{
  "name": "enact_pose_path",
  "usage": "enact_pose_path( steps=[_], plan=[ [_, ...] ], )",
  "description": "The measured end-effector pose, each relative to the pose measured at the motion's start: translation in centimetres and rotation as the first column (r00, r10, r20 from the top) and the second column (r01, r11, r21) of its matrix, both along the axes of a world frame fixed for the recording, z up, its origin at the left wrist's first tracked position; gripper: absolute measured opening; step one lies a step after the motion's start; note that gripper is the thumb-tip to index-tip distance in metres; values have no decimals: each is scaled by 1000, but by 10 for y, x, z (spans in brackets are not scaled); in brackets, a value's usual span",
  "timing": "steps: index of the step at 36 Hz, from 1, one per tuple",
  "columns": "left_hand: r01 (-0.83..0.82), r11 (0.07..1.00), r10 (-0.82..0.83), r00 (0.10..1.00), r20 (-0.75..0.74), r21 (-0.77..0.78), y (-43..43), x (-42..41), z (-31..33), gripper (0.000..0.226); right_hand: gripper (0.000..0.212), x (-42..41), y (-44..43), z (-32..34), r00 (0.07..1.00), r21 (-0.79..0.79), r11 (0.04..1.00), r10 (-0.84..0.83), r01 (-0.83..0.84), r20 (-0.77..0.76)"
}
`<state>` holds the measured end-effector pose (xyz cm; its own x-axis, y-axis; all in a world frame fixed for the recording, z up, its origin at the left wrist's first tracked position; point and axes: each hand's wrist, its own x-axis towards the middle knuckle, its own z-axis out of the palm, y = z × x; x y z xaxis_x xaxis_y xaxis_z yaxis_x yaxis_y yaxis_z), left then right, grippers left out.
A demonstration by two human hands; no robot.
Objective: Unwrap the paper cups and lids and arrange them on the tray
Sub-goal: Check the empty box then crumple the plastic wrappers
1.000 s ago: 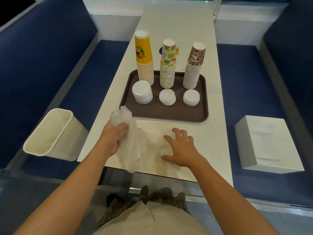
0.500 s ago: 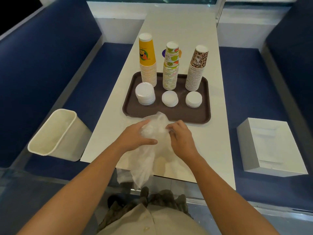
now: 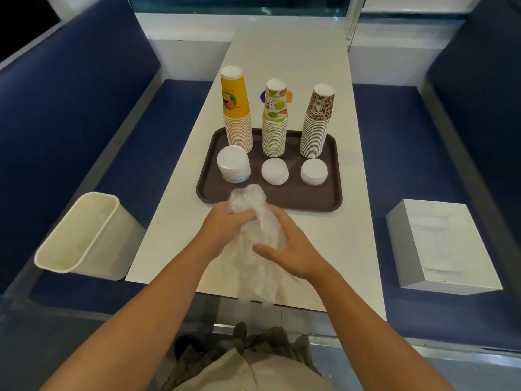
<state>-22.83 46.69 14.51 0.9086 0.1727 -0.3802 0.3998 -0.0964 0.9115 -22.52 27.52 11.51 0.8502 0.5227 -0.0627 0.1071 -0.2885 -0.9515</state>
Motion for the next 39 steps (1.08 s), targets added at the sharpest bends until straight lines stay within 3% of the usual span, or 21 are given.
enact_pose_path(
  steps=[4, 7, 11, 17, 20, 23, 25, 29, 32, 37, 39],
  plan=[
    [-79, 985, 79, 997, -6, -153, -17, 6, 10, 25, 100, -7, 10, 0, 1000, 45, 999, 14, -14, 0],
    [-92, 978, 95, 995, 7, -187, -23, 9, 11, 29, 84, -6, 12, 0, 996, 116, 989, -88, 89, -16],
    [-4, 993, 16, 995, 100, -118, -15, 10, 14, 25, 61, 5, 4, 3, 981, 114, 974, -191, 194, -35],
    [181, 979, -168, 977, 132, -96, -2, 7, 16, 62, 52, 17, -2, 7, 956, 153, 943, -289, 294, -56],
    [243, 965, -235, 968, 86, -97, -2, 2, 12, 57, 45, 19, 2, 9, 953, 152, 941, -294, 303, -76],
    [136, 979, -126, 989, 73, -152, -1, -3, 5, 39, 40, 19, 9, 11, 964, 136, 955, -259, 264, -59],
    [48, 984, -38, 997, 63, -170, 3, -4, 2, 30, 46, 18, 12, 12, 977, 142, 967, -203, 211, -71],
    [-54, 962, 60, 998, 12, -267, 13, -5, 0, 38, 87, 16, 16, 15, 996, 134, 990, -44, 54, -80],
    [-22, 950, 30, 999, 22, -312, 11, -8, 1, 26, 92, 11, 29, 21, 996, 143, 990, 4, 8, -85],
    [20, 999, -17, 998, 52, -45, 13, -4, -5, 24, 72, 5, 56, 27, 998, 144, 989, -18, 26, -59],
    [36, 998, -41, 992, 117, 49, 26, -7, -1, 36, 67, 8, 68, 33, 998, 85, 995, -46, 48, -31]
  ],
)
